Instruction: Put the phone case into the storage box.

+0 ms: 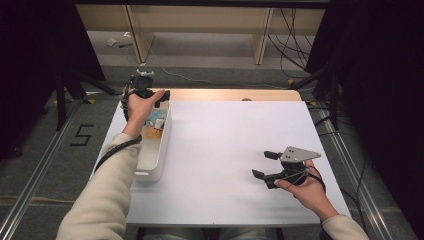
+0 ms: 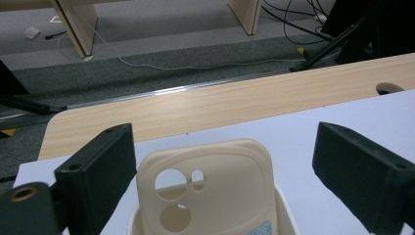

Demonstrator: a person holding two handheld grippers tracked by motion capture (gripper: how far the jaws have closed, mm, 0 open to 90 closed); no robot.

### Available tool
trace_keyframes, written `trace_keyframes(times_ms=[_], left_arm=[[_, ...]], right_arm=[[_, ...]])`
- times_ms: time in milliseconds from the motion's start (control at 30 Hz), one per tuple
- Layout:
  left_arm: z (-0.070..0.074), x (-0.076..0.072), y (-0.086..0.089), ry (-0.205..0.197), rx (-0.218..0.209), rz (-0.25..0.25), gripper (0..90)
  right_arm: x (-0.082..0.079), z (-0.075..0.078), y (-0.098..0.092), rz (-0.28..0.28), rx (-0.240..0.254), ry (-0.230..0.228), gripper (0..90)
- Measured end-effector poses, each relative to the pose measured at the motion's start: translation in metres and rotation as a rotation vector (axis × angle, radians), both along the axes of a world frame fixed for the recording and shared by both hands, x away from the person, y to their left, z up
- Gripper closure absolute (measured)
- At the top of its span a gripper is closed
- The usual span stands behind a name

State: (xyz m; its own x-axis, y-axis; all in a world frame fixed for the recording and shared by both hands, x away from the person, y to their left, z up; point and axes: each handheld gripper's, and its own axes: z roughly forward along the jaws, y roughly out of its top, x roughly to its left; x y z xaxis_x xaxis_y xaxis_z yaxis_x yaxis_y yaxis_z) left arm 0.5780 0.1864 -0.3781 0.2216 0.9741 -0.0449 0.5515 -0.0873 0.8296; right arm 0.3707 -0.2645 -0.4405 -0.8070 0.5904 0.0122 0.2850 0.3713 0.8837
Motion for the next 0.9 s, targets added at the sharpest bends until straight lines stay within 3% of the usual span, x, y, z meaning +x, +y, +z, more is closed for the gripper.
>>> trace_keyframes(times_ms=[633,800,900], left_arm=[[0.014,-0.018,0.008,-0.010,-0.026,-0.028,12.6],[0.018,-0.026,0.007,-0.024,-0.041,-0.051,13.2],[0.020,-0.031,0.007,-0.045,-0.022,-0.068,13.3]], right_arm=[[0.000,0.000,0.000,0.001,-0.001,-0.003,19.7],[0.000,0.000,0.000,0.000,-0.001,-0.003,19.7],[0.000,0.000,0.000,-0.002,-0.004,-0.003,19.7]])
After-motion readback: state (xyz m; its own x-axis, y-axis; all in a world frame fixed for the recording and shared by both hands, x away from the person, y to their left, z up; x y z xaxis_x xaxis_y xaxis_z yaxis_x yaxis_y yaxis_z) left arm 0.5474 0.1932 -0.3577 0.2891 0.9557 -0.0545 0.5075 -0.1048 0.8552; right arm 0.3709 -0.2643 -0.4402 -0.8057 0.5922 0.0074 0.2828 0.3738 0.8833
